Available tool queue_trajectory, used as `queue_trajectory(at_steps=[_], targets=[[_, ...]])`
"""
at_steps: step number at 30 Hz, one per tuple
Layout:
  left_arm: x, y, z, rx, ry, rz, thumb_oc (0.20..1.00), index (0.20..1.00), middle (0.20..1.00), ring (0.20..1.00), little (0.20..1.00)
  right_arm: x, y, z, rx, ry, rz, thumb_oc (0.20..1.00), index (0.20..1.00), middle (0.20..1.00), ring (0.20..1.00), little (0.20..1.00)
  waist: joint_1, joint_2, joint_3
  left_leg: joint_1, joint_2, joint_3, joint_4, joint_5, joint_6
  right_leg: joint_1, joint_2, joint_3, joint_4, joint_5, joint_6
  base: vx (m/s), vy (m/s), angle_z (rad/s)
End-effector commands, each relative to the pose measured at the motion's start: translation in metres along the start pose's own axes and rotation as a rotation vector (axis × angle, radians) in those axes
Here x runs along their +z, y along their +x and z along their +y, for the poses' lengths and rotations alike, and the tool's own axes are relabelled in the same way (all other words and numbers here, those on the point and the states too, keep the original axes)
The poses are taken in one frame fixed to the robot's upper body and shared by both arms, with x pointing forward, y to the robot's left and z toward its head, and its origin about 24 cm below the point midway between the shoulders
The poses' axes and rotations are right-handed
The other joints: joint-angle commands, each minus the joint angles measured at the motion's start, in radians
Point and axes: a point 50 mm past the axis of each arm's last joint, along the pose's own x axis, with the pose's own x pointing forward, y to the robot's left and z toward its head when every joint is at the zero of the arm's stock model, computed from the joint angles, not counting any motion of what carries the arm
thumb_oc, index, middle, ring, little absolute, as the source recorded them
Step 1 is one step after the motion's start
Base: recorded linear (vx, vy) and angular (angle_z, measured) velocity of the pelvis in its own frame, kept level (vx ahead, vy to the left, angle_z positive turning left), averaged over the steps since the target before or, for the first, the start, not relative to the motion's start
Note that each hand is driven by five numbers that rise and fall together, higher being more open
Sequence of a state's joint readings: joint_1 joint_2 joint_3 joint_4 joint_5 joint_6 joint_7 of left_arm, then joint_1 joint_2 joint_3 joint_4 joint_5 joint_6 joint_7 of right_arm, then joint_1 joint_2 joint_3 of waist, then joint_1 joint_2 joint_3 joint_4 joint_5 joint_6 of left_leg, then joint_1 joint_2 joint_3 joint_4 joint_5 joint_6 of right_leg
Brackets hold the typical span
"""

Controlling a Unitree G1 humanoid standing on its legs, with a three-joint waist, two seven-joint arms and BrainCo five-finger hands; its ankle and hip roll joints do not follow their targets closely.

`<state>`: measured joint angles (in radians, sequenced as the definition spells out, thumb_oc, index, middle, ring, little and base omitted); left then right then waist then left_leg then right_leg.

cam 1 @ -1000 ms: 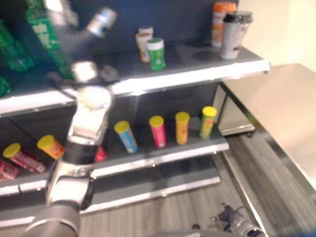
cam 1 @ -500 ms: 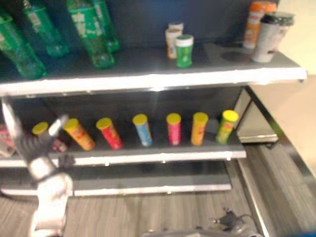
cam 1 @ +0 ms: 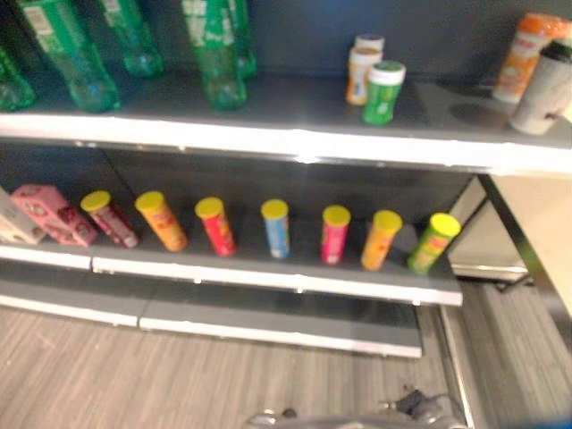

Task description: Put the goods on the table back onto the shelves and tidy them up.

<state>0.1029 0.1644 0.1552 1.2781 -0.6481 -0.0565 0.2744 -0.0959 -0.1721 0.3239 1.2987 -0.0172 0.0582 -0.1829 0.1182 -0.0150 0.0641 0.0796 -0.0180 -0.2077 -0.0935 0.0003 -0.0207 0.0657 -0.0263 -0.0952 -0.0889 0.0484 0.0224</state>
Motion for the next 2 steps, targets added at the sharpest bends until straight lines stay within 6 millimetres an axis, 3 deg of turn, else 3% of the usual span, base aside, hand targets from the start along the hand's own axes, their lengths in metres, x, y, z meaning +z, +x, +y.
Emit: queue_trajectory(at_steps=[1,2], targets=[[0.0066,0.0035,0.0118,0.028,0.044,0.003,1.0,1.0,1.0,1.0,1.0,0.0067,0.0012,-0.0035,-0.009,0.033,0.002,1.0,1.0,1.0,1.0,1.0,-0.014,-0.033,-0.002,-0.029,0.034,0.069,0.006,-0.068,-0.009,0.038,-0.057,0.043,0.002,-0.064,0.055,0.0,0.0,0.0],[0.0055,0.0037,0.0137,0.031,0.047,0.009,1.0,1.0,1.0,1.0,1.0,0.0055,0.0012,-0.0037,-0.009,0.046,0.006,1.0,1.0,1.0,1.0,1.0,-0.016,-0.033,-0.003,-0.028,0.033,0.07,0.006,-0.068,-0.008,0.037,-0.057,0.043,0.002,-0.064,0.055,0.0,0.02,-0.04]])
